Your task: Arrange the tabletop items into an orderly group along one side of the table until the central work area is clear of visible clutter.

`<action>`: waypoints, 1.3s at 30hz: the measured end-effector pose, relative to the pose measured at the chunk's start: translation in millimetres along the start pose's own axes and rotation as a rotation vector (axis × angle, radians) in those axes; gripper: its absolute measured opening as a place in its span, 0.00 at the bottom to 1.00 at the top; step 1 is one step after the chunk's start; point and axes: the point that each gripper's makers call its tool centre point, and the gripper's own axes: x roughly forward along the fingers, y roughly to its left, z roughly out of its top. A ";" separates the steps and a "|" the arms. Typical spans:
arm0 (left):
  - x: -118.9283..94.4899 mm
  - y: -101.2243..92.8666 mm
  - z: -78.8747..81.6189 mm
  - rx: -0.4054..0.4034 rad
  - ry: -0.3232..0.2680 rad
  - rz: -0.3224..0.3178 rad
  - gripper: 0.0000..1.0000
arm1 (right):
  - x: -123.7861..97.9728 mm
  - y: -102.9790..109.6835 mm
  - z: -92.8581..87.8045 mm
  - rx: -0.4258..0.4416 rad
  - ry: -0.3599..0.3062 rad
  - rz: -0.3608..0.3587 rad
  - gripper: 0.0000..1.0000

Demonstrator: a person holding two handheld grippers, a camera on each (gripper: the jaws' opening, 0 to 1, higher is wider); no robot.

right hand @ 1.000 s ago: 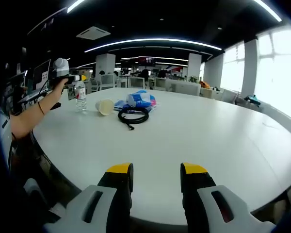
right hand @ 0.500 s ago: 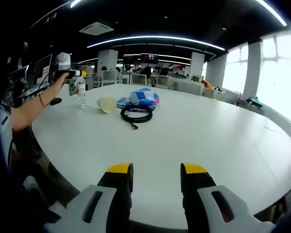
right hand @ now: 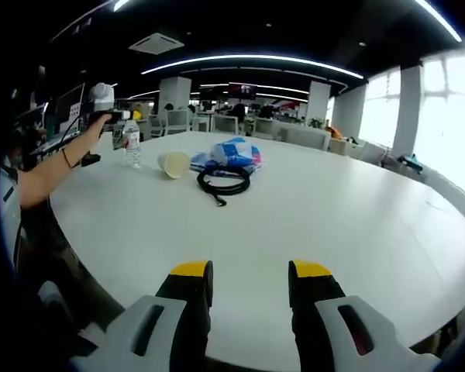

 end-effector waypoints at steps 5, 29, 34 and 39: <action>1.2 -0.7 0.6 0.014 -0.013 -0.004 0.23 | 0.6 0.1 -0.1 -0.001 0.009 0.000 0.37; -0.1 7.1 -4.4 0.034 -0.073 -0.065 0.36 | 0.8 2.7 3.0 0.008 -0.009 0.025 0.37; -4.3 5.3 2.0 0.080 -0.104 -0.090 0.41 | 0.8 3.9 3.4 0.008 -0.013 0.030 0.37; -8.4 3.0 9.2 0.120 -0.158 -0.115 0.49 | 0.4 5.0 0.2 0.021 -0.016 0.041 0.37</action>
